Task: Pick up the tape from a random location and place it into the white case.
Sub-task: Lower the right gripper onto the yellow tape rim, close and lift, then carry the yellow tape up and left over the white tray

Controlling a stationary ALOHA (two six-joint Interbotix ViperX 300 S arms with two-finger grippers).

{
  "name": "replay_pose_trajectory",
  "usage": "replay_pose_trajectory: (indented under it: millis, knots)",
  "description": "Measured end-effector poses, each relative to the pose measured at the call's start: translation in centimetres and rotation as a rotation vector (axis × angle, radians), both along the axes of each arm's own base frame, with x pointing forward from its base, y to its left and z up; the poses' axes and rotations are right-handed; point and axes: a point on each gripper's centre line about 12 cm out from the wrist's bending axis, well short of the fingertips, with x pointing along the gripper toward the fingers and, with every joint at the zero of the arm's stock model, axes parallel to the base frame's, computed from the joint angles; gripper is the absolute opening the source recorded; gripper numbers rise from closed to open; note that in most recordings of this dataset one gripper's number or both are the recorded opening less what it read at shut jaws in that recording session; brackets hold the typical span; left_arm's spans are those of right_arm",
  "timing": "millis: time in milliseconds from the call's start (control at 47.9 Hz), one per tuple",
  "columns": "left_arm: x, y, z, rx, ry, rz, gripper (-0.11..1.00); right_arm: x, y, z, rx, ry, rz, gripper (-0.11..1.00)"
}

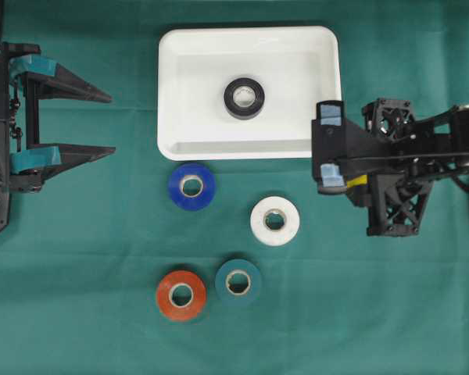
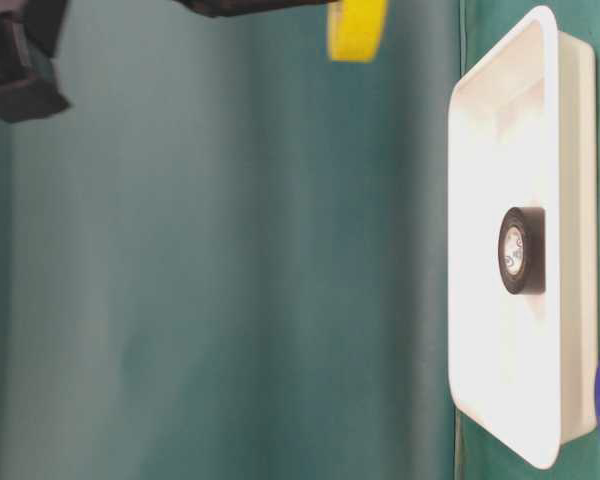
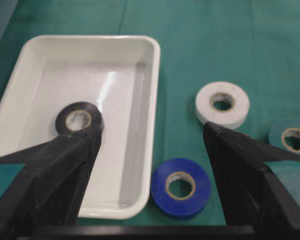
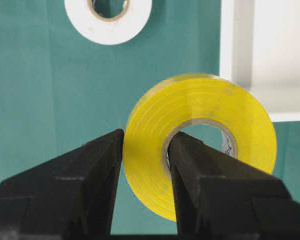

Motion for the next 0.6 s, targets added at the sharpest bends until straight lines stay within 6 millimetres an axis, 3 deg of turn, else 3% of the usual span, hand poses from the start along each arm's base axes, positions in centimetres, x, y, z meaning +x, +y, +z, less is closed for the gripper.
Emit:
replay_pose_trajectory:
  millis: [605]
  knots:
    - [-0.02, 0.03, -0.08, 0.000, 0.003, 0.002, 0.82, -0.30, -0.38, 0.80, -0.029, 0.000, -0.024, 0.32]
